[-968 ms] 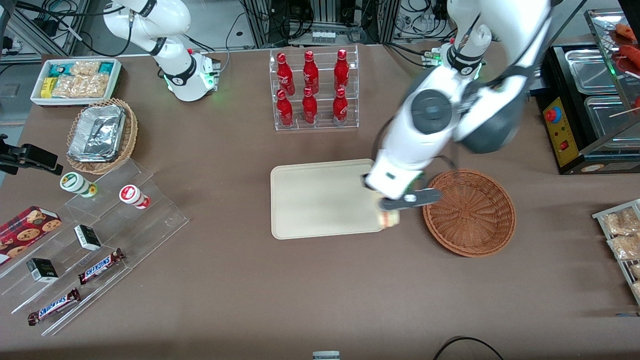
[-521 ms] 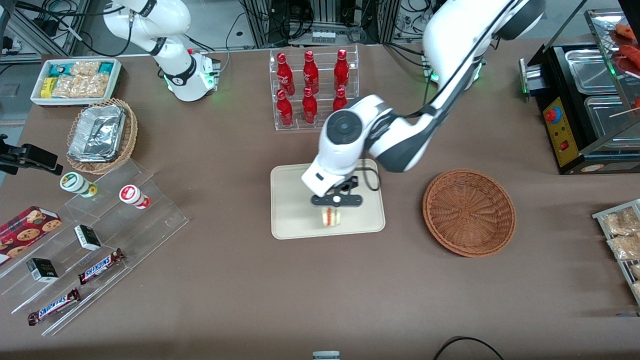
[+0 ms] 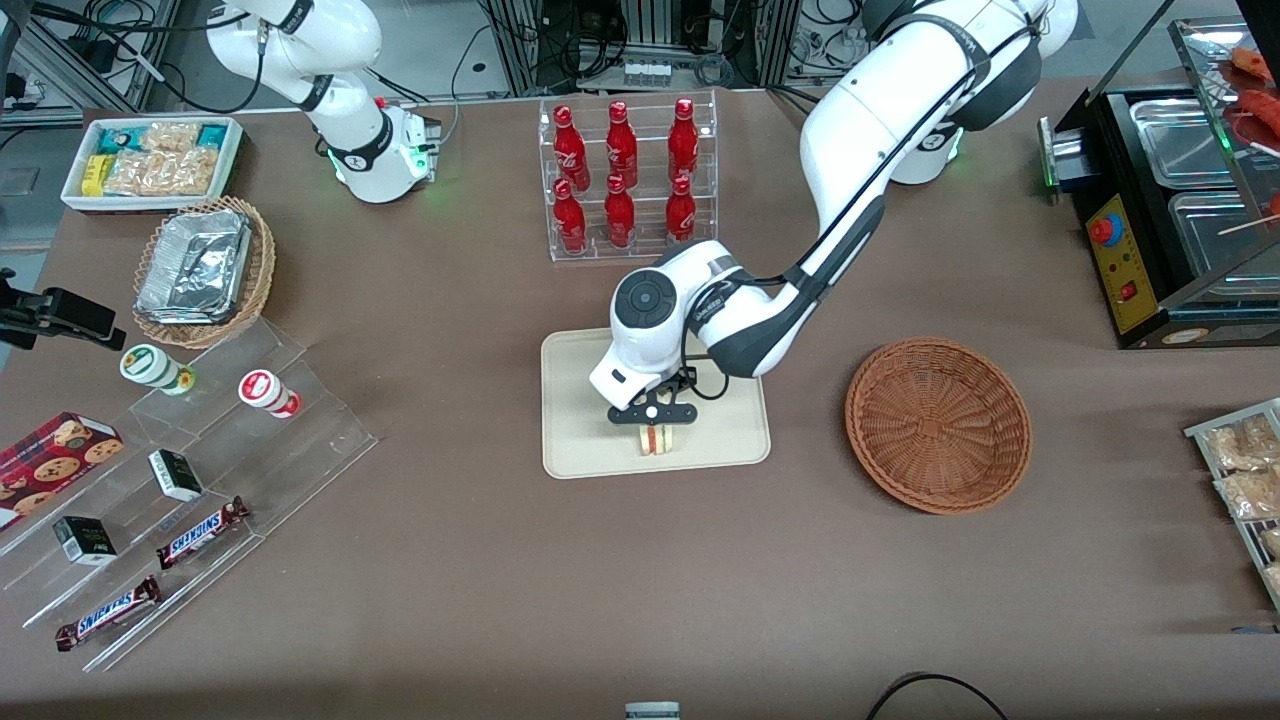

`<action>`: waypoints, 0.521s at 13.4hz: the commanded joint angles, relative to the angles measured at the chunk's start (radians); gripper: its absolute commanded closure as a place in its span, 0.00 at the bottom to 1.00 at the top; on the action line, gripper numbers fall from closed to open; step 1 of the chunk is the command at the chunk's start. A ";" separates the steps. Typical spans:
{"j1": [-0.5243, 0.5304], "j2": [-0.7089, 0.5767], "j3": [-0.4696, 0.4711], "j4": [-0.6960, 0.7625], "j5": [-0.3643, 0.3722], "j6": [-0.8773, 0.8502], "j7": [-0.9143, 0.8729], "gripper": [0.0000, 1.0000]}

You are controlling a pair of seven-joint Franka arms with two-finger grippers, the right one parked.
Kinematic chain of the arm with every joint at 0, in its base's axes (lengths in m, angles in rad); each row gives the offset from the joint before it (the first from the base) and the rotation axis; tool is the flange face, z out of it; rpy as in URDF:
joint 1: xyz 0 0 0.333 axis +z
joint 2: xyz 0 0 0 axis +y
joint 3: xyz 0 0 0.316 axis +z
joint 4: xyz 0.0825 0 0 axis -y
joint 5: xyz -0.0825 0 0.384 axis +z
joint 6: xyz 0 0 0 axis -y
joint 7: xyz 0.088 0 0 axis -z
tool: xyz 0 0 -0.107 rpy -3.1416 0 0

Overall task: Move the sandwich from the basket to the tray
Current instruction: 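Lift the sandwich and carry it toward the cream tray, then lower the sandwich onto the tray and open the left gripper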

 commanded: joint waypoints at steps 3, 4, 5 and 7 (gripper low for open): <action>-0.029 0.009 0.007 0.029 0.044 -0.012 -0.030 0.00; -0.029 -0.002 0.007 0.031 0.044 -0.018 -0.030 0.00; -0.027 -0.020 0.007 0.031 0.044 -0.041 -0.032 0.00; -0.018 -0.109 0.006 0.035 0.030 -0.146 -0.035 0.00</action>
